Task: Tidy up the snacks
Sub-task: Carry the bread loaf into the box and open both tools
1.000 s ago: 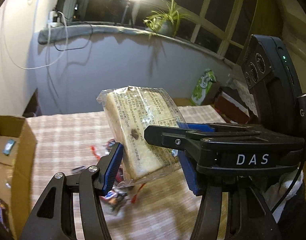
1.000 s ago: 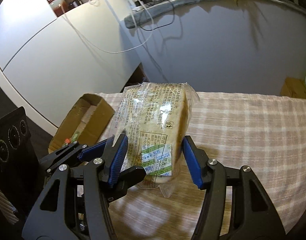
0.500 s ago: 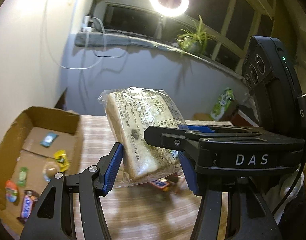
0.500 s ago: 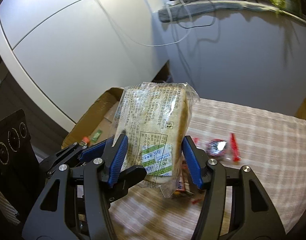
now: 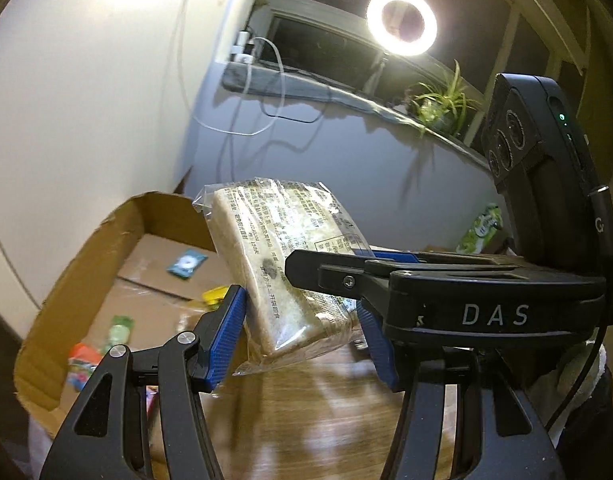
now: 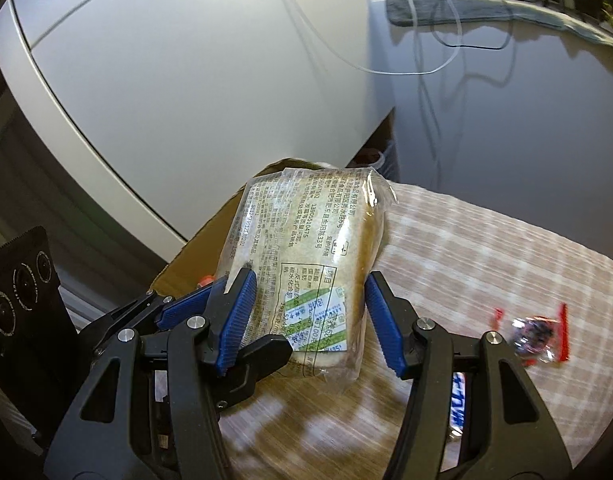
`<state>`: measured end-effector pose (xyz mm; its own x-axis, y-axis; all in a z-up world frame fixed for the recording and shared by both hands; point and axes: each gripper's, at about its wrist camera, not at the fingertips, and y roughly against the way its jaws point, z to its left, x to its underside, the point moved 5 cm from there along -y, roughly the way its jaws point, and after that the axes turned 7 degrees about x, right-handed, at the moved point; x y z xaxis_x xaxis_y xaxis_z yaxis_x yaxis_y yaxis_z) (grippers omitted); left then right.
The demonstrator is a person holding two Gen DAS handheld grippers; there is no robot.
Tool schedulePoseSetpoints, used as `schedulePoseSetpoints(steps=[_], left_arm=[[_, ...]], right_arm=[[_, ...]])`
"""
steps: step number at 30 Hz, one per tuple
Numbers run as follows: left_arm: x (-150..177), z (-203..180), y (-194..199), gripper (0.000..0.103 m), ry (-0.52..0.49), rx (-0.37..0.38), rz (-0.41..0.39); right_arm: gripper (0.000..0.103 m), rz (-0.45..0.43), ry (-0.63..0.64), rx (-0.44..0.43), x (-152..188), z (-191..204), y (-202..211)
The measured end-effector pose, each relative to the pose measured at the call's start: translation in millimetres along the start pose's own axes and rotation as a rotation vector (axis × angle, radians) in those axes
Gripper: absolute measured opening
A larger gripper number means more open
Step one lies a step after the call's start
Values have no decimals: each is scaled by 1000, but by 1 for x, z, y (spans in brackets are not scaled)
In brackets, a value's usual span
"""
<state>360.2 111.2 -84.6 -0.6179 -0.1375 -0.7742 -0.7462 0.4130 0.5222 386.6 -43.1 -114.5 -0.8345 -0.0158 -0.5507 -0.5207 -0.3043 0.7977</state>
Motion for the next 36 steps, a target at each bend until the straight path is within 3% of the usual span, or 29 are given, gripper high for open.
schedulePoseSetpoints(steps=[13, 28, 32, 36], left_arm=[[9, 48, 13, 57, 73, -47, 11], [10, 71, 9, 56, 120, -73, 32], [10, 72, 11, 56, 116, -80, 30], [10, 73, 12, 56, 115, -83, 30]], right_arm=[[59, 58, 54, -31, -6, 39, -45], [60, 102, 84, -23, -7, 58, -77], [62, 93, 90, 0, -7, 58, -77], [74, 67, 86, 15, -9, 57, -73]])
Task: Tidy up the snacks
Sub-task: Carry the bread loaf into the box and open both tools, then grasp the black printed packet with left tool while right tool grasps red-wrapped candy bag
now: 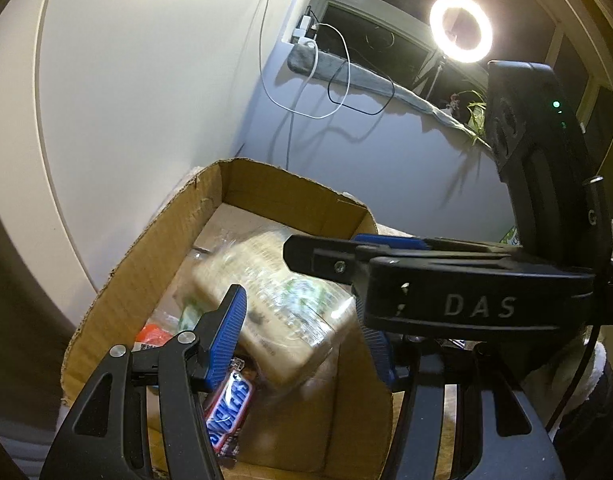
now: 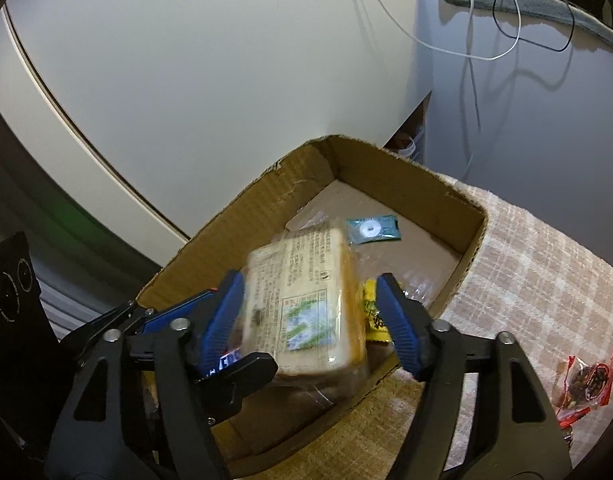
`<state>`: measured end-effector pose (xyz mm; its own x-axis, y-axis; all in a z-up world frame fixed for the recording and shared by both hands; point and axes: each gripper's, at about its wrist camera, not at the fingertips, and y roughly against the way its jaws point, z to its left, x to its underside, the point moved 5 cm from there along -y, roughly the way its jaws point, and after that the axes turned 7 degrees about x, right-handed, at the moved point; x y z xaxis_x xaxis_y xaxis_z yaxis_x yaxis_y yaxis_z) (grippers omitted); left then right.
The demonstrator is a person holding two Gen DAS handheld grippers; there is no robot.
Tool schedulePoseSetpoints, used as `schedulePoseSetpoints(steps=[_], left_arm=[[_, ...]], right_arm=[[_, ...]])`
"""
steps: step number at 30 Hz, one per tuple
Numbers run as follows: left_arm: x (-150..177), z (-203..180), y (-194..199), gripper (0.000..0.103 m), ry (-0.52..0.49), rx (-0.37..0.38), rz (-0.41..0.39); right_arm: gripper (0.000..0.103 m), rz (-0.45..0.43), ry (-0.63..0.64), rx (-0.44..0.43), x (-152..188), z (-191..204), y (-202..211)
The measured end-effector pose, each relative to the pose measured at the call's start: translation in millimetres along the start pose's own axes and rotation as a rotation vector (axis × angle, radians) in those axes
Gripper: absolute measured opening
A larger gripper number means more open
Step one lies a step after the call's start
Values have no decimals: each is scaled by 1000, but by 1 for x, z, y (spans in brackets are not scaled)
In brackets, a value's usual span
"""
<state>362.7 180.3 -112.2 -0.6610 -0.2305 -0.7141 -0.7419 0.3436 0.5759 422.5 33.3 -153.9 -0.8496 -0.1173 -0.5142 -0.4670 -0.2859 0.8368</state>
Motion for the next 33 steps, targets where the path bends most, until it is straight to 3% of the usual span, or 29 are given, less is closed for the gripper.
schedulePoseSetpoints(steps=[4, 7, 19, 33], left_arm=[[0, 1, -1, 56, -4, -10, 4], [0, 0, 0, 56, -9, -14, 1], [-3, -19, 0, 57, -54, -7, -11], [-5, -63, -11, 58, -119, 36, -4]], right_arm=[[75, -9, 11, 17, -1, -1, 3], [85, -17, 15, 31, -3, 0, 3], [85, -62, -4, 77, -3, -15, 27], [85, -106, -75, 162, 14, -77, 73]])
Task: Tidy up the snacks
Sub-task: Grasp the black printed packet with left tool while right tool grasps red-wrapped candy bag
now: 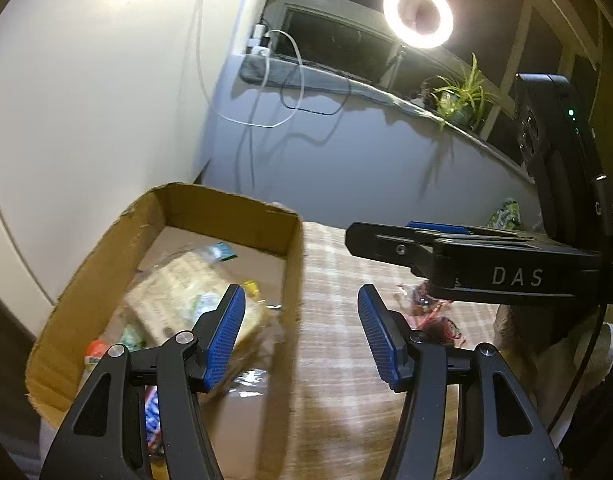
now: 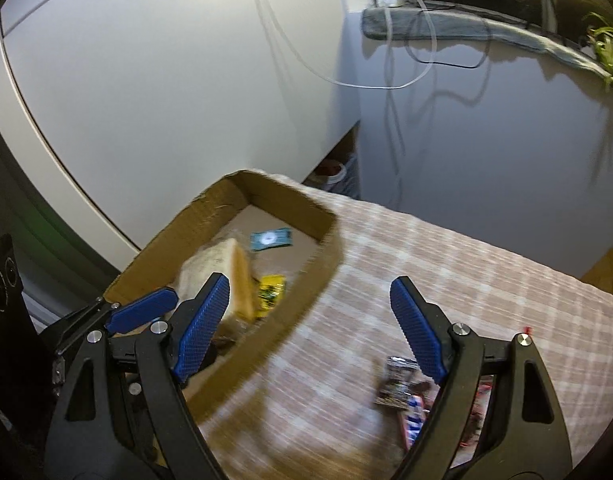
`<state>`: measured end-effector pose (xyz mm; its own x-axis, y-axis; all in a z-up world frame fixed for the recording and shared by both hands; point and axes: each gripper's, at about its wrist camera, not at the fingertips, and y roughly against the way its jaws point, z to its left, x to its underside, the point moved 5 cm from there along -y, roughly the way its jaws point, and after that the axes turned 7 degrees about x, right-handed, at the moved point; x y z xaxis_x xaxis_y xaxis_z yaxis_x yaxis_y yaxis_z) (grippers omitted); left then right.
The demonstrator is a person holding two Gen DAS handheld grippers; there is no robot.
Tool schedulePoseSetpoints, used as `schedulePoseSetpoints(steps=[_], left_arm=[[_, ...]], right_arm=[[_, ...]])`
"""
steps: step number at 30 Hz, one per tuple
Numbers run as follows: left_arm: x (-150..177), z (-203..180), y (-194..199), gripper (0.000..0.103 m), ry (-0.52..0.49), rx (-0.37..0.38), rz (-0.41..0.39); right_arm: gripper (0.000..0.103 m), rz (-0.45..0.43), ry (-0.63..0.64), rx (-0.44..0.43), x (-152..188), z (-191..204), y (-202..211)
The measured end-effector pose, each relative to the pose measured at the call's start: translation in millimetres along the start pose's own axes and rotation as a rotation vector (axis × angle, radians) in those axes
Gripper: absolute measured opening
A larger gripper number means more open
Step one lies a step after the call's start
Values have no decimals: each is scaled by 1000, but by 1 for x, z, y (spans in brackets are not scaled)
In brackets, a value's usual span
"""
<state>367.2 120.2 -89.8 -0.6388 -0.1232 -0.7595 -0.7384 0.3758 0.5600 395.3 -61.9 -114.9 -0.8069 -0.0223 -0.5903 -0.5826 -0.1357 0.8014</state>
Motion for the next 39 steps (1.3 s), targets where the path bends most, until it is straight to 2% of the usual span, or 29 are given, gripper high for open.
schedulePoseSetpoints(steps=[9, 17, 24, 27, 32, 39], left_arm=[[-2, -31, -18, 58, -50, 36, 28], [5, -55, -37, 58, -76, 66, 75], [13, -66, -59, 58, -64, 90, 138], [19, -69, -70, 53, -56, 96, 174], [33, -77, -90, 43, -78, 70, 238], [43, -75, -107, 42, -63, 46, 287]], right_arm=[[85, -33, -54, 58, 13, -56, 27], [85, -10, -89, 106, 32, -97, 32], [85, 43, -117, 111, 47, -118, 25], [85, 86, -136, 105, 54, -127, 17], [85, 156, -205, 85, 69, -142, 1], [85, 213, -267, 38, 77, -147, -20]])
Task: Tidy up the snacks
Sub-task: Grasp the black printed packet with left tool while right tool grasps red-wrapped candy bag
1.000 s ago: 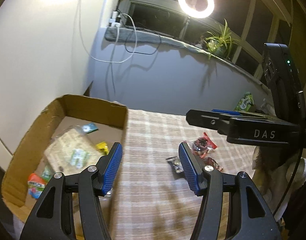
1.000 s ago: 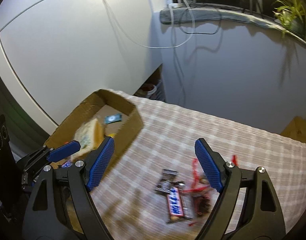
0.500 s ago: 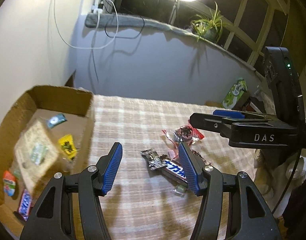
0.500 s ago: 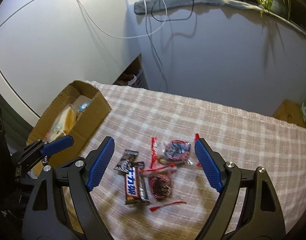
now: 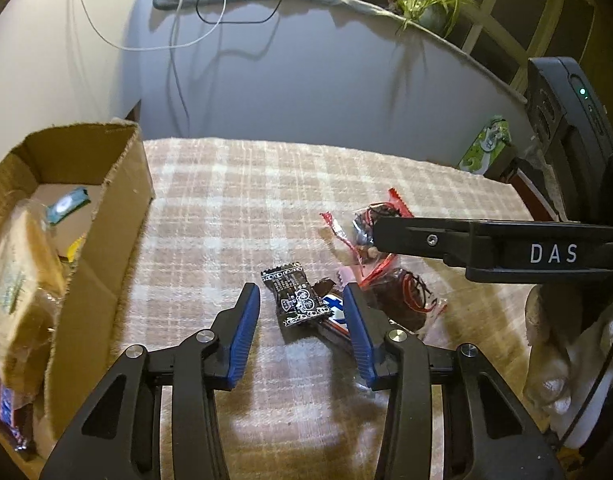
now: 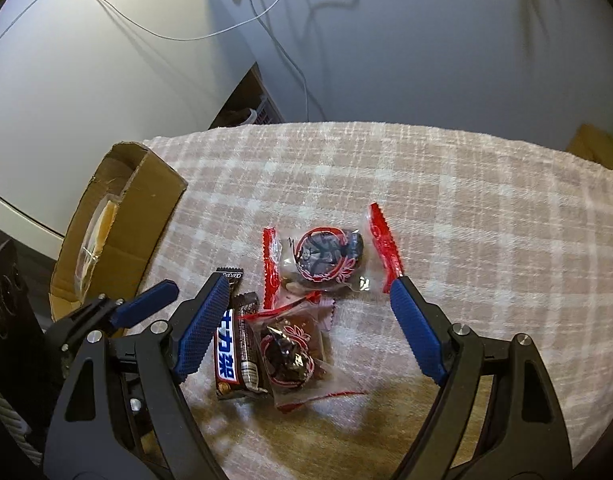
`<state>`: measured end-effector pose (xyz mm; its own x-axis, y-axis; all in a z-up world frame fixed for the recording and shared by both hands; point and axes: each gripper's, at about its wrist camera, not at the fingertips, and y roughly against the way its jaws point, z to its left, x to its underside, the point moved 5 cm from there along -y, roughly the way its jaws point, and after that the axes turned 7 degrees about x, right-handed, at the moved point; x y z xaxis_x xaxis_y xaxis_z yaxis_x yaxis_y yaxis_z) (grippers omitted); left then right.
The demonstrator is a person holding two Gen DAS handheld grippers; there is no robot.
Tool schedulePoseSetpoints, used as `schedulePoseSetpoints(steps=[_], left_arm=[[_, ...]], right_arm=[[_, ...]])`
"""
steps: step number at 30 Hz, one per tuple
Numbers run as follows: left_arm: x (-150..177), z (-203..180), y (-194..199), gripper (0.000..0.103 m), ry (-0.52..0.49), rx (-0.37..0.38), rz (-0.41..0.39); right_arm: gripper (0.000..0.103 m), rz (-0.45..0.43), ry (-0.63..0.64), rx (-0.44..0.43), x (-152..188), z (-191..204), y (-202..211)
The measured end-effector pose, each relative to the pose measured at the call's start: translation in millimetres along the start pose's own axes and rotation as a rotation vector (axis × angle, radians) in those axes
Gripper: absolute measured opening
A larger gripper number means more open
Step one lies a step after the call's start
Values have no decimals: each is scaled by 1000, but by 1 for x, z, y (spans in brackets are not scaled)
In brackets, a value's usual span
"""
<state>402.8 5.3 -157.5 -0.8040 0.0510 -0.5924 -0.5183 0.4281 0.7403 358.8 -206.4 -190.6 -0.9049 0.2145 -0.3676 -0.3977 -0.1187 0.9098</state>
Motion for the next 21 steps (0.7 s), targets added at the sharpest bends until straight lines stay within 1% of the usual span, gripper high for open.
schedulePoseSetpoints(steps=[3, 9, 10, 11, 14, 16, 17, 21], left_arm=[[-3, 3, -8, 41, 16, 1, 16], [-2, 5, -20, 41, 13, -16, 38], [-3, 5, -20, 40, 14, -20, 37], [-4, 6, -20, 36, 15, -22, 37], [-4, 8, -21, 31, 14, -33, 35], [-2, 8, -22, 28, 2, -38, 38], [-1, 9, -23, 23, -5, -48, 40], [2, 7, -25, 23, -36, -72, 38]], right_arm=[[85, 2, 3, 7, -3, 5, -7], [85, 3, 24, 45, -9, 14, -23], [85, 5, 27, 51, -10, 15, -26], [85, 6, 29, 57, -10, 15, -27], [84, 9, 36, 85, -11, 14, -34], [84, 9, 40, 88, -13, 13, -37], [83, 6, 45, 95, -14, 14, -37], [83, 1, 72, 127, -17, 17, -41]])
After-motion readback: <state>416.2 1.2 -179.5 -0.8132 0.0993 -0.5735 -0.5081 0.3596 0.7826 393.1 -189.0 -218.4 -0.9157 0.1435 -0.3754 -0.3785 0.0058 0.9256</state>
